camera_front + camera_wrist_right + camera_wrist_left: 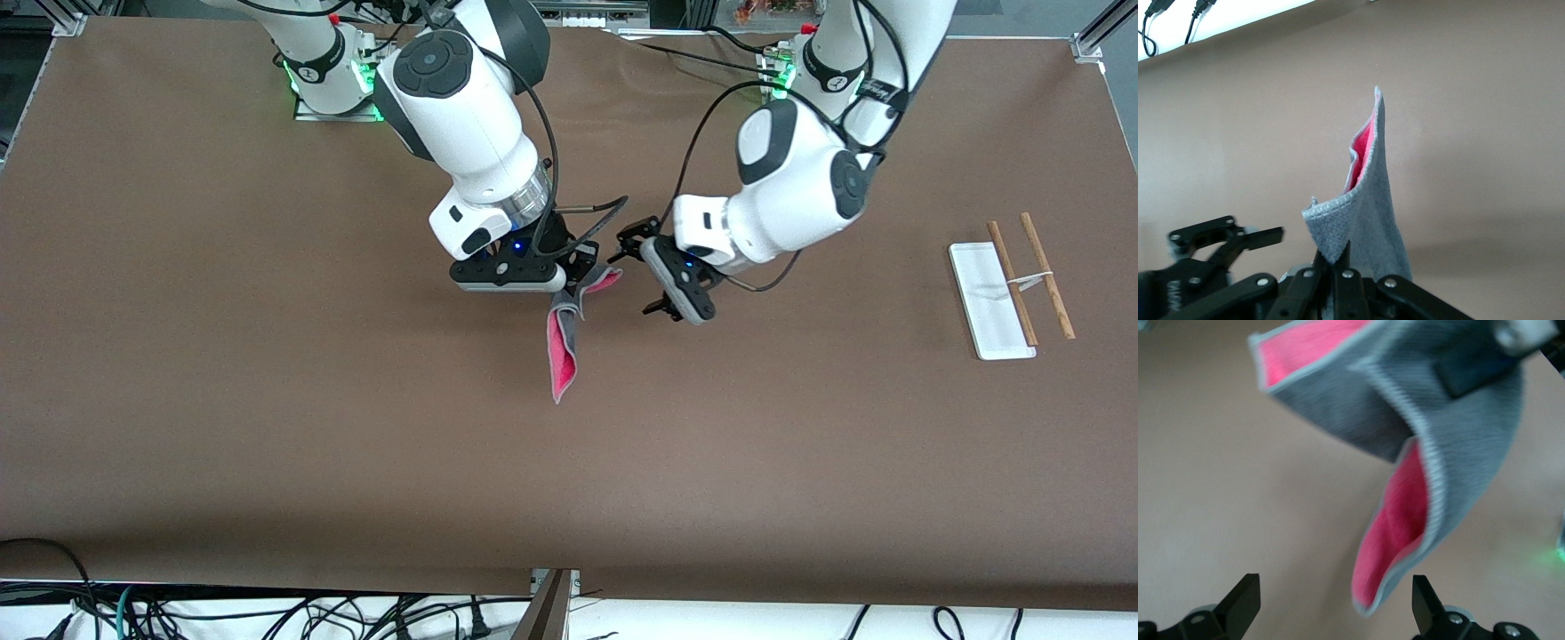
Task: Pass towel and hang on rack
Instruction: 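Grasp the hanging towel with the left gripper beside the right gripper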
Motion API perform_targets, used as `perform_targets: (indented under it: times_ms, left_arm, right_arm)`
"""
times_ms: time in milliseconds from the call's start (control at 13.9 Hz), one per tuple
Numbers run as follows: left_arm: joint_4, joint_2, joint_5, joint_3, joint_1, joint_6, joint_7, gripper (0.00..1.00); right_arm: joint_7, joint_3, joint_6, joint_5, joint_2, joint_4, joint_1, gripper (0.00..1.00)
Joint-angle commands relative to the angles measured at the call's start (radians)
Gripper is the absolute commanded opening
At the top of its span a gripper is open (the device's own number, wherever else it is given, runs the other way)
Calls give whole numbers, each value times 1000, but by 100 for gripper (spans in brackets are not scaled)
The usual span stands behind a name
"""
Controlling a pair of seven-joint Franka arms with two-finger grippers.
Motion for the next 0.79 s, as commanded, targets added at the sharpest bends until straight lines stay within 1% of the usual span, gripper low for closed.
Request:
perform_targets:
  times_ms: [0, 144, 216, 288, 360, 432, 503, 719]
  left_arm:
    - [2, 15, -6, -31, -3, 60, 109, 100]
    - [6, 15, 34, -40, -3, 61, 110, 100]
    - [7, 15, 37, -38, -3, 61, 110, 94]
    - [6, 15, 37, -40, -3, 61, 110, 77]
    - [4, 15, 37, -40, -3, 60, 110, 27]
    - [2, 15, 37, -40, -3, 60, 110, 7]
    - [-1, 14, 38, -40, -3, 58, 110, 0]
    - [1, 14, 41, -46, -2, 58, 106, 0]
  right_arm:
    - [6, -9, 1, 9, 10, 22, 7, 0]
    - [6, -9, 1, 9, 10, 22, 7, 0]
    - [4, -9, 1, 9, 11, 22, 7, 0]
    - [4, -9, 1, 9, 10, 22, 7, 0]
    - [3, -9, 1, 9, 10, 22, 7, 0]
    - [3, -9, 1, 9, 10, 22, 7, 0]
    - [1, -9, 1, 9, 10, 22, 7, 0]
    - [0, -9, 1, 9, 10, 22, 5, 0]
